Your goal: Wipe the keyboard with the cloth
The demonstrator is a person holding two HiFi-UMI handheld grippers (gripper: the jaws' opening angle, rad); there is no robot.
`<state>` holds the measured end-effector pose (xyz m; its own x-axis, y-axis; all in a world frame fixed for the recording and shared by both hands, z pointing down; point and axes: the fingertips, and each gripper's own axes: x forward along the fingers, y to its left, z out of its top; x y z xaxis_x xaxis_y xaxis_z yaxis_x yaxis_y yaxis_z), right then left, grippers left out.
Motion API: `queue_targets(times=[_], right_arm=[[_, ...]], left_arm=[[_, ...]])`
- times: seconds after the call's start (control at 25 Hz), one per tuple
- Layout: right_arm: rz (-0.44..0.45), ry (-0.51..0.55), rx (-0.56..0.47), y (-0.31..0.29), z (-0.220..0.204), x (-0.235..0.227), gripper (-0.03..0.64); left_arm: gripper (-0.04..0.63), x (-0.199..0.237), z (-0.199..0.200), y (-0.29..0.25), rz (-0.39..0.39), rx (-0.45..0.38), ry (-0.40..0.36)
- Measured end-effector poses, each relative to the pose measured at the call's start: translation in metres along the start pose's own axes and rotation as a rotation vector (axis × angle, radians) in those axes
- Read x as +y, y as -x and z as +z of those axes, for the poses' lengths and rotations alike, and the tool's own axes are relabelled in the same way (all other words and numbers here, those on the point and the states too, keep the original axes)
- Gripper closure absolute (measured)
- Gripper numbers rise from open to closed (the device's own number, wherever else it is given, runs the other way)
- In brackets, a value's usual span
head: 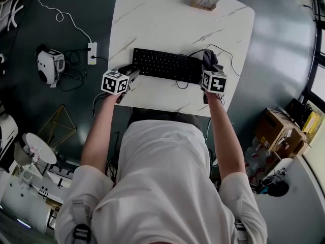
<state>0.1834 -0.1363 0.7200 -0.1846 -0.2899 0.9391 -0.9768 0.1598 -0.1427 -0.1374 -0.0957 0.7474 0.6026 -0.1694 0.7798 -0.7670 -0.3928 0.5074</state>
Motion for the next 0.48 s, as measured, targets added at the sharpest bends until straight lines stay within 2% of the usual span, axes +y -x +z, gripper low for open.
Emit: queue_targets(times=[0.12,0.28,0.36,0.48], right_arm=[[0.019,0.026,-0.004,-0.007,0.009,0.034,0.523],[0.014,-0.035,-0.041,-0.014,0.02,0.061,0.523],[0.046,-0.053,-0.059,-0.016,0.023,0.08,0.523],[0.109,-0.015,-0.06,-0.021,0.024,0.119,0.523]], left_arm=[[0.411,-0.002,0.001,-0.001,-0.005,-0.008,0.004],[0.411,-0.004,0.001,-0.001,-0.02,-0.014,0.011],[0.411,-0.004,0.0,-0.001,-0.022,-0.014,0.01],[0.411,-0.003,0.0,-0.001,-0.023,-0.014,0.01]])
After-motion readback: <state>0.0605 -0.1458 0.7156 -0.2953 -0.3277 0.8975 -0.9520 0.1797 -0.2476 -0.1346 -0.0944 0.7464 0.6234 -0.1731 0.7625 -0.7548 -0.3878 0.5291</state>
